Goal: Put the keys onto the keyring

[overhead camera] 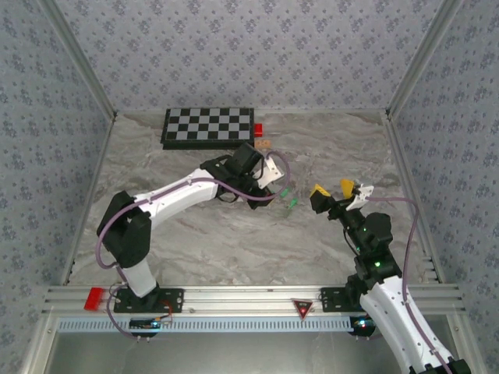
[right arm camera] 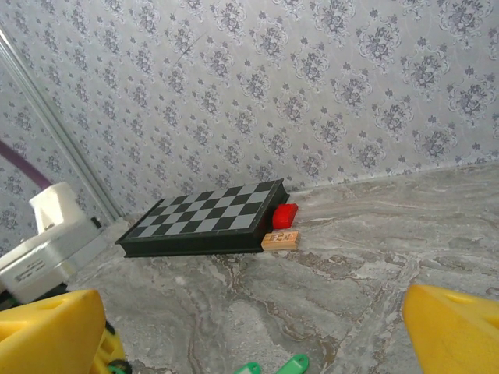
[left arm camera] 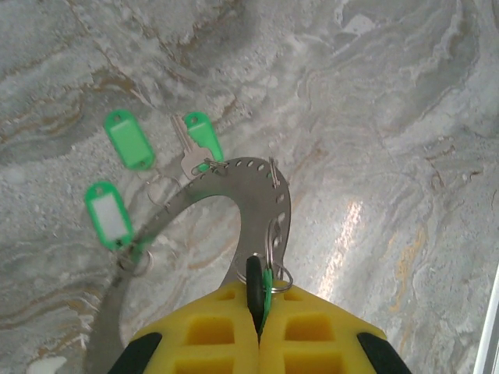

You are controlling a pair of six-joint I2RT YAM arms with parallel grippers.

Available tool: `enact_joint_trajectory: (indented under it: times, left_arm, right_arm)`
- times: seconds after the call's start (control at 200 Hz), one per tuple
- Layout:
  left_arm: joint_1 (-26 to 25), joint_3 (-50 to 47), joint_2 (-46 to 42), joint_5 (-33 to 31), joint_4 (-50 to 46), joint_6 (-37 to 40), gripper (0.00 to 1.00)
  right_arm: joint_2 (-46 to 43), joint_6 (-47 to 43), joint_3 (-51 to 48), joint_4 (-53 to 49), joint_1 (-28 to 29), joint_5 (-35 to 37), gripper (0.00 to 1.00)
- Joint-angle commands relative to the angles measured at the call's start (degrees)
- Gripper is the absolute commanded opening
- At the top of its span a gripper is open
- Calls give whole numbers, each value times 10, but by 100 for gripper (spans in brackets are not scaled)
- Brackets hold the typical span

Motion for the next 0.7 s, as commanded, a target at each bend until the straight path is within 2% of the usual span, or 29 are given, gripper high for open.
enact_joint_trajectory:
  times: [0.0,0.695]
  left_arm:
    - [-8,-18,-36,-8,3,-9,0]
    - [1,-173,-66,-117,24,-60,0]
  right_arm:
    - [0,10,-4,18,-2,10,100]
    - [0,16,-6,22,-4,7,100]
